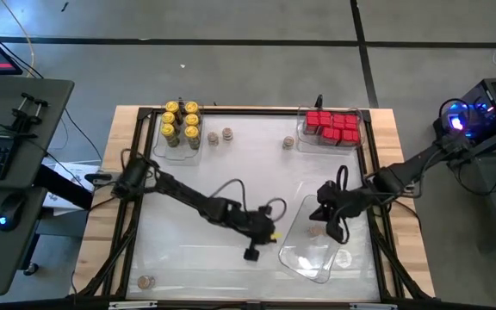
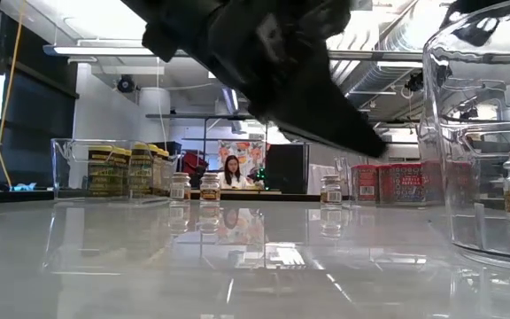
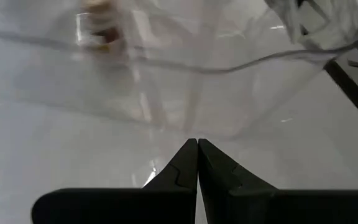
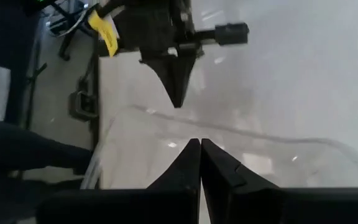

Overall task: Sort spices by type
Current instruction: Adjust the bottom transparent bin

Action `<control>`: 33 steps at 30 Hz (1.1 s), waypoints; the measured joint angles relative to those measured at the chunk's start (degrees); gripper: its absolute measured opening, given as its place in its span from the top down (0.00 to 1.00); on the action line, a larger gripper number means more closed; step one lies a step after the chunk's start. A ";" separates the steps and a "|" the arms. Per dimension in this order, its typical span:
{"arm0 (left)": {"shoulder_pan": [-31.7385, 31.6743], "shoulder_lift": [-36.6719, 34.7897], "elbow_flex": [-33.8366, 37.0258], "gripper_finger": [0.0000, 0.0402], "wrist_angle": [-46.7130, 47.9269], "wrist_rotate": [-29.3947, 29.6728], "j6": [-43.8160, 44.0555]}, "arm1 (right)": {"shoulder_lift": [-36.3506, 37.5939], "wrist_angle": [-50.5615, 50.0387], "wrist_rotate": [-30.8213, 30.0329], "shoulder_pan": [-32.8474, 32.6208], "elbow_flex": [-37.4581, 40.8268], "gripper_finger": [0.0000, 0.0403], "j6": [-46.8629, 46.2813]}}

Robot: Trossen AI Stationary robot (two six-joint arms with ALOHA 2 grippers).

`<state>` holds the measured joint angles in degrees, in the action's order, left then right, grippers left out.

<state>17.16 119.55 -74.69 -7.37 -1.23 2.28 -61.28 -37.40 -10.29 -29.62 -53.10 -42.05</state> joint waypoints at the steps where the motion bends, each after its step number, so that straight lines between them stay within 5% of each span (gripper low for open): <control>1: 0.34 1.28 -1.15 1.00 -0.30 -0.12 0.07 | -0.03 0.05 0.24 -0.76 -0.01 0.99 -0.95; 10: 4.49 4.77 -3.87 1.00 -4.78 -0.02 4.19 | -5.80 -0.06 0.66 -9.48 -0.09 1.00 -11.57; 21: 7.77 6.84 -4.07 1.00 -16.47 1.94 5.27 | -16.40 -0.23 -0.24 -12.02 -0.09 1.00 -17.95; 30: 7.77 -2.37 -4.16 1.00 -0.49 -0.28 -0.09 | -16.46 0.10 -0.60 -12.12 -2.77 1.00 -11.50; 33: 7.82 -3.92 -4.14 1.00 5.69 3.22 -3.73 | -16.47 -0.11 -0.56 -12.12 -3.39 1.00 -9.21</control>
<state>24.98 115.63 -78.83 -1.68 1.99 -1.45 -77.75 -37.50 -10.85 -41.74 -56.49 -51.25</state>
